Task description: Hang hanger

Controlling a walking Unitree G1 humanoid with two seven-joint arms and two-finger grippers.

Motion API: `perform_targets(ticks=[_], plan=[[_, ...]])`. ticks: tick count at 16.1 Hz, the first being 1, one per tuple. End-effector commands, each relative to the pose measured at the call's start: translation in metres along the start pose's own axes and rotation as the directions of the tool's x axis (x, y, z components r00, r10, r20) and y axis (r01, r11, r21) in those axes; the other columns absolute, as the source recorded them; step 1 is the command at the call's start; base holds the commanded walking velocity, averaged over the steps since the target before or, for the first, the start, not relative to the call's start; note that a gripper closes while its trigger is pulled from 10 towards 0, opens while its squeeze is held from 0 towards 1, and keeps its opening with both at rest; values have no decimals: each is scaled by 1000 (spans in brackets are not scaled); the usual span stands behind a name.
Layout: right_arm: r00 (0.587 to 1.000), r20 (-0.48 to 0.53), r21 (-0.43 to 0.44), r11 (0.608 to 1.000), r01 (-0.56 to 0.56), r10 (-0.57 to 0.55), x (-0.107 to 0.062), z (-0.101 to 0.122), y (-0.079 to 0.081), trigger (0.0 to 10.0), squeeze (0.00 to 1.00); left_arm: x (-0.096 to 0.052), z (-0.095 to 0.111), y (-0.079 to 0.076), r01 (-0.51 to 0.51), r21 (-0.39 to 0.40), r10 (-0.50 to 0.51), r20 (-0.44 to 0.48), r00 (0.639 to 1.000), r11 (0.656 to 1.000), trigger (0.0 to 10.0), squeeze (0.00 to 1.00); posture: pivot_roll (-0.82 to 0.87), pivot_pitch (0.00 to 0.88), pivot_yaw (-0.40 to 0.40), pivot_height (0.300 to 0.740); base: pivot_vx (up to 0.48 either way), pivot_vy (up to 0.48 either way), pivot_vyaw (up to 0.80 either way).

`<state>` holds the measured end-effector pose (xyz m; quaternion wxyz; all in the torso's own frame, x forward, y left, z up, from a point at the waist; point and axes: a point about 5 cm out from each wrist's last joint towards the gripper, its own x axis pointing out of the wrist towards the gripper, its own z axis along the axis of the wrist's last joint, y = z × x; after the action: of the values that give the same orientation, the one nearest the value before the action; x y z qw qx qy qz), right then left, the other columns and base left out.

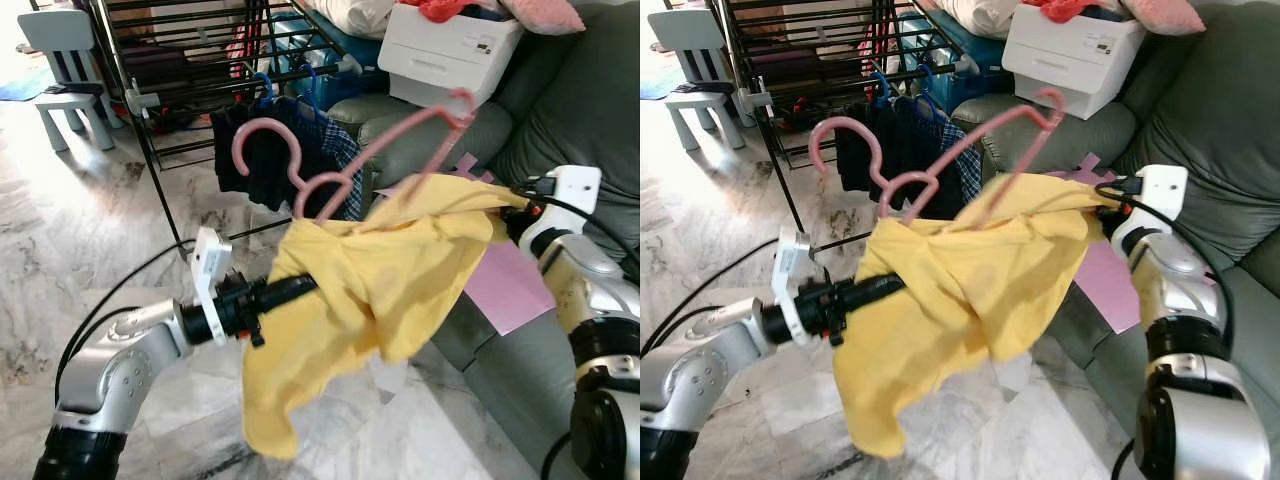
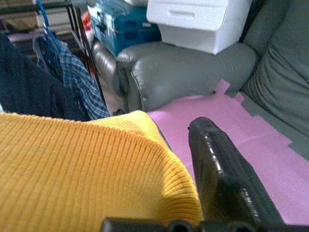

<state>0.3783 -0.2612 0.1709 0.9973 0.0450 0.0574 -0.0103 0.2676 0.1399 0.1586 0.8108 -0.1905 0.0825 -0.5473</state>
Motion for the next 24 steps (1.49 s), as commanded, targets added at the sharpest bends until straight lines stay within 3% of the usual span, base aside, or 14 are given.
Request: perform_targets(ticks=[1, 4, 7, 12, 14, 17, 19, 21, 22, 24], plan=[[997, -11, 1, 997, 82, -82, -1, 3, -13, 0, 0, -6, 10, -5, 36, 25, -36, 23, 999, 999, 10000, 0, 56, 30, -52, 740, 0, 0, 0], [980, -84, 36, 982, 184, -180, -3, -10, -25, 0, 0, -7, 4, -10, 84, 23, -83, -46, 995, 996, 10000, 0, 56, 29, -53, 740, 0, 0, 0], [982, -27, 60, 980, 189, -187, 0, 9, -29, 0, 0, -11, -23, -14, 120, 28, -111, -227, 968, 992, 10000, 0, 57, 30, -50, 740, 0, 0, 0], [977, 25, 59, 976, 209, -211, 1, 28, -34, 0, 0, -9, -44, -9, 124, 59, -96, -347, 933, 991, 10000, 0, 48, 34, -47, 740, 0, 0, 0], [978, 61, 35, 980, 195, -197, 2, 38, -33, 0, 0, -13, -51, -3, 106, 82, -66, -390, 918, 991, 10000, 0, 42, 34, -44, 740, 0, 0, 0], [980, 123, 1, 988, 155, -154, 2, 51, -29, 0, 0, -18, -60, 17, -12, 140, 68, -403, 912, 990, 10000, 0, 42, 34, -44, 740, 0, 0, 0], [985, 154, -22, 997, 80, -76, 3, 53, -19, 0, 0, -16, -57, 40, -192, 233, 264, -334, 905, 953, 10000, 0, 42, 34, -44, 740, 0, 0, 0], [987, 157, -61, 997, 54, -44, 4, 51, -13, 0, 0, -16, -54, 50, -284, 277, 361, -287, 887, 918, 10000, 0, 33, 32, -42, 740, 0, 0, 0], [986, 166, -98, 995, 24, -7, 5, 51, -3, 0, 0, -17, -53, 62, -395, 322, 480, -251, 841, 860, 10000, 0, 30, 31, -40, 740, 0, 0, 0], [983, 178, -135, 991, -15, 39, 7, 50, 10, 0, 0, -14, -54, 71, -477, 354, 568, -223, 792, 804, 10000, 0, 31, 29, -39, 740, 0, 0, 0]])
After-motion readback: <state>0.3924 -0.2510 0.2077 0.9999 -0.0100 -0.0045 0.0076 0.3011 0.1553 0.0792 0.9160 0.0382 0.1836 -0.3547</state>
